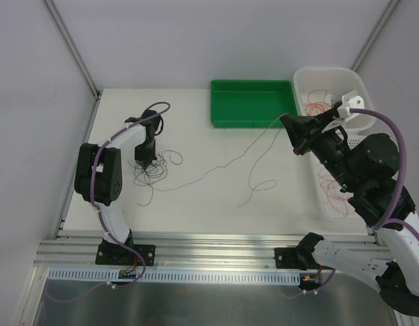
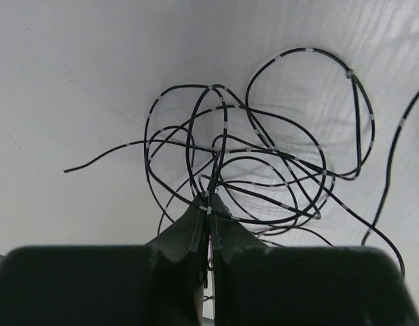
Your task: Untangle the cables
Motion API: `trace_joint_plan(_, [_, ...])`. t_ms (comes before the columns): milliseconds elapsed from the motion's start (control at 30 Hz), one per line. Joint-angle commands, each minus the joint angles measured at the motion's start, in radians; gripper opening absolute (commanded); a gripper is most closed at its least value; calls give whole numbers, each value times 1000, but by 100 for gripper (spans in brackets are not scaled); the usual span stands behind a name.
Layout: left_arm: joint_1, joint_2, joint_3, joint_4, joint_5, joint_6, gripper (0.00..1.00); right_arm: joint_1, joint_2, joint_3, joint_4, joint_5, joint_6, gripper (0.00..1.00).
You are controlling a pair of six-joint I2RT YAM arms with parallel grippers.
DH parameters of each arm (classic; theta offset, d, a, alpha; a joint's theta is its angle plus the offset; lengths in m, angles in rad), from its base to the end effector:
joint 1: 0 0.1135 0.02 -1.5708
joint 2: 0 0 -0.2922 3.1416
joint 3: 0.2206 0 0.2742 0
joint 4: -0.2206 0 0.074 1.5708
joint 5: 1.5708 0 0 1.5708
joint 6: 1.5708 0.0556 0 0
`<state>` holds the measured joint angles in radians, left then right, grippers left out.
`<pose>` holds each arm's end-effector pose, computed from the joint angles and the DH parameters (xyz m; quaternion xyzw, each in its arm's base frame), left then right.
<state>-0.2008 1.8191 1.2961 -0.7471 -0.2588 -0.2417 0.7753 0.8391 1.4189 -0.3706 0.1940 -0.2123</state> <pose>0.3864 -0.0641 0.1931 -0.0394 0.9799 0.0919 0.1729 0.1086 0.0914 0.5544 -0.2307 0.5873 0.1563 0.7599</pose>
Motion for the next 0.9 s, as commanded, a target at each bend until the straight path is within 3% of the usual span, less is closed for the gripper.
trace_joint_plan(0, [12,45,45,-57,-74,13,0,-5,26,51,18,-16,-1,1])
trace_joint_plan(467, [15,106,63,-98,-112,10,0,-4,5,146,148,21,16,1])
trace_joint_plan(567, [15,108,74,-109,-103,4,0,-5,15,129,90,39,21,1])
trace_joint_plan(700, [15,47,74,-107,-67,1,0,-4,34,-1,18,80,53,1])
trace_joint_plan(867, [14,-1,74,-104,7,-2,0,-11,55,-325,39,150,155,1])
